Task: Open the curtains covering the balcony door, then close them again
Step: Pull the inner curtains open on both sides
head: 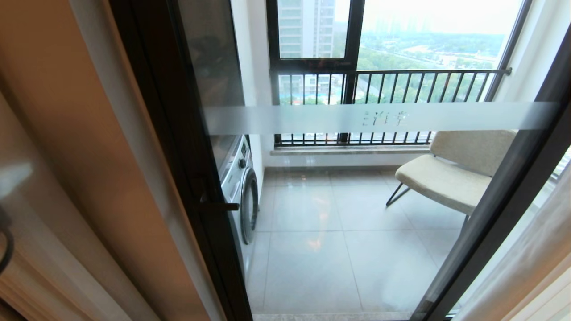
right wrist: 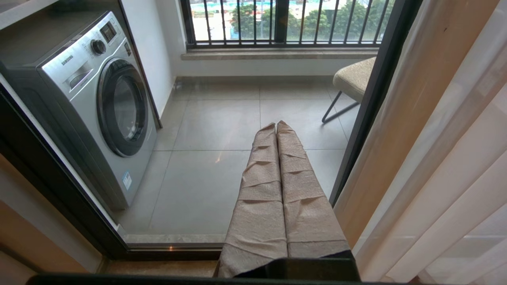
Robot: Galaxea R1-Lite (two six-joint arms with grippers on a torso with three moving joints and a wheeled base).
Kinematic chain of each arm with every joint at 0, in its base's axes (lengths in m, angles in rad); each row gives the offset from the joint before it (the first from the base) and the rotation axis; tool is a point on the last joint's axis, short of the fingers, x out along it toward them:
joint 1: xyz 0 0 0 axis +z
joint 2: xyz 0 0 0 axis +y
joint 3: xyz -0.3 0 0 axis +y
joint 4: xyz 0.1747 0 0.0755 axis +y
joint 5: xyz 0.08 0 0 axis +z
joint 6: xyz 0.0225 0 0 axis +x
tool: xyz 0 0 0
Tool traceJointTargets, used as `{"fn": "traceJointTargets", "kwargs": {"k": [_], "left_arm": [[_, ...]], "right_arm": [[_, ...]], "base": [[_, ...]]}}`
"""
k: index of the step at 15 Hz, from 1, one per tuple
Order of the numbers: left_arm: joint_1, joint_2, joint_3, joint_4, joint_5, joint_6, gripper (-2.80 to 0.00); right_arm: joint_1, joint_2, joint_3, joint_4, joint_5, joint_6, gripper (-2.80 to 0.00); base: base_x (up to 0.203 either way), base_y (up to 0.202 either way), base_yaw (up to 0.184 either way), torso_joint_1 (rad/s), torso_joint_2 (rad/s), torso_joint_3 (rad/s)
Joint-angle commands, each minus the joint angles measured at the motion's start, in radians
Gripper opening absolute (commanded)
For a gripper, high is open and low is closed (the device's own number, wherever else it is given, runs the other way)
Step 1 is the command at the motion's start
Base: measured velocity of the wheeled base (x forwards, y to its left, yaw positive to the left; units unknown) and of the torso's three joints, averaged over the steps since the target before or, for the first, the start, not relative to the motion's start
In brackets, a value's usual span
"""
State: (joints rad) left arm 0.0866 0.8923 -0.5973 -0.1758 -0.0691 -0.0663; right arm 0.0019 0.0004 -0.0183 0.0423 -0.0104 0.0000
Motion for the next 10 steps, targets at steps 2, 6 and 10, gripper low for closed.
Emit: {"fn": "traceJointTargets", "kwargs": {"k": [2,6,10], "left_arm": [[-0.157,-0.111,0.152,0.072,0.005,0.003,-2.8],[-0.183,-0.288,0.397,0.03,0.008,0.009,-2.8],[-0.175,-0.503,0.57,-0.019,0.015,0.009,-2.8]], "right_arm": [[0.0,0.0,0.0,0.001,0.0,0.0,-2.8],[0.001,0.0,0.0,0.001,0.0,0.0,-2.8],[0.0,0.0,0.0,0.001,0.0,0.0,-2.8]], "base": [[0.0,0.0,0.0,0.0,0.0,0.0],[0.0,0.0,0.0,0.0,0.0,0.0],[0.0,0.0,0.0,0.0,0.0,0.0]]}}
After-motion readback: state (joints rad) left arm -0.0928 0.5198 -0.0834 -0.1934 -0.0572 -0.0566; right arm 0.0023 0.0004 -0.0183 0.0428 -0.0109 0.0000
